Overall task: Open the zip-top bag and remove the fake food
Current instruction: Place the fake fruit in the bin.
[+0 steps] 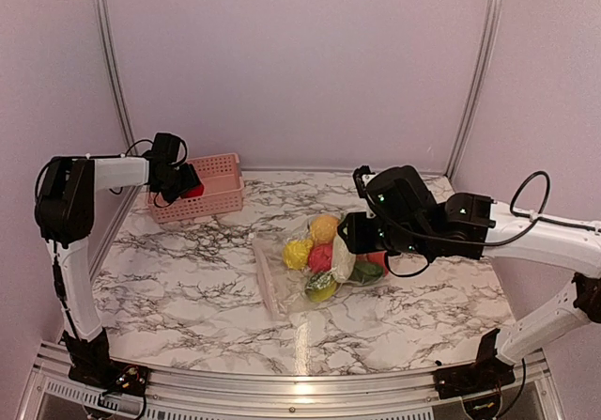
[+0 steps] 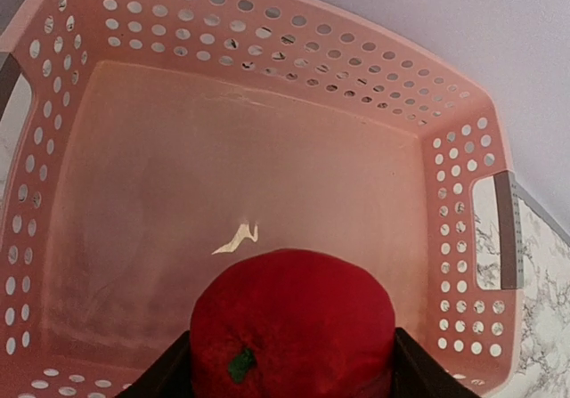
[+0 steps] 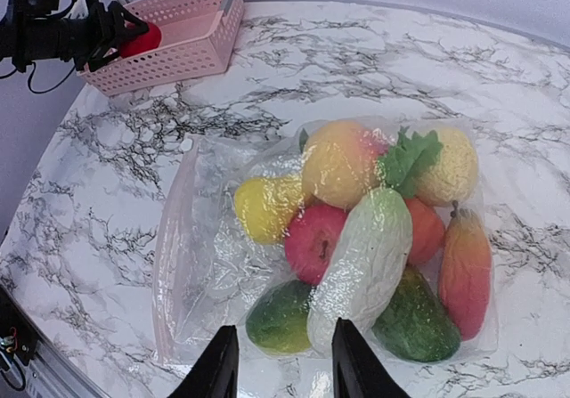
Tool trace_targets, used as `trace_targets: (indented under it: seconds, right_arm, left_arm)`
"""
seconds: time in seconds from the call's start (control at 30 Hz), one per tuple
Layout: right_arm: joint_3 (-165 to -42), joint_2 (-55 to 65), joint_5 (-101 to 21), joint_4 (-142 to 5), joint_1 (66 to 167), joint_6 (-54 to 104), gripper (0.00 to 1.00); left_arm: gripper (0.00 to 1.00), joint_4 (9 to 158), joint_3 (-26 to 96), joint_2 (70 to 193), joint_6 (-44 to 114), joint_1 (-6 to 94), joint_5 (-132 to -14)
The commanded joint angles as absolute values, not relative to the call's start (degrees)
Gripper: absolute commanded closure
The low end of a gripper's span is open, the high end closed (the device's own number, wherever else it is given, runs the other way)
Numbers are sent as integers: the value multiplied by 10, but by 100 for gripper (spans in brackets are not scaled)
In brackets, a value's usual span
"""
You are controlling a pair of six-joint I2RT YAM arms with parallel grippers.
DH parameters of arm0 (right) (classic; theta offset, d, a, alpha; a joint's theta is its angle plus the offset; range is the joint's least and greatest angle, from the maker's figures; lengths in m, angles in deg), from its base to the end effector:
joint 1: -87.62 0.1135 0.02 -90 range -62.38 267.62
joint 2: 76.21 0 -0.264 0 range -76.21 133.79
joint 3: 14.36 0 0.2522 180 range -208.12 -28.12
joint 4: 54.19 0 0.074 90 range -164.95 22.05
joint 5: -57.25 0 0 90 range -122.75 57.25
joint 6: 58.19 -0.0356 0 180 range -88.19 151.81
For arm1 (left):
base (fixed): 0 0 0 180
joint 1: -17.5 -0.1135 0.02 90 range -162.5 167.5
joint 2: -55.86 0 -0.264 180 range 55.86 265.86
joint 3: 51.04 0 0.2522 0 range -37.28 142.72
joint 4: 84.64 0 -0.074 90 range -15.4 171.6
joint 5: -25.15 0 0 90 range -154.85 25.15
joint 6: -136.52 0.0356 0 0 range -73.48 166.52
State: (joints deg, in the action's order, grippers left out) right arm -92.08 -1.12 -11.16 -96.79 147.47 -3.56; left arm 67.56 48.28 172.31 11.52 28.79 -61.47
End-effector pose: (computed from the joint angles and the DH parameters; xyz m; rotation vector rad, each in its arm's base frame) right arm 0.1550 0.2408 0.3114 -0.2809 2.2376 0.4854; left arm 0.4477 -0.0872 0.1982 -0.5167 2.3200 -0.3231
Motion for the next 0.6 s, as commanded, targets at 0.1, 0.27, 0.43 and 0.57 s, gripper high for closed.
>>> trace_targets:
  seconds: [0.1,0.27,0.43,0.57]
  right_arm:
    - [-916,-6,-110,-971,1479,-38,65]
    - [-918,5,-113,-970,1479,-34,65]
    - [-914,15,-120,-963,1479,-32,65]
    - [-913,28,-126,-957,1479,-29,65]
  left_arm:
    - [18,666,520,1718,132,282,-634]
    - [5,662,517,1688,142,282,-629]
    - [4,666,489,1645,147,283,-630]
    - [3,681,425,1587,137,287,-645]
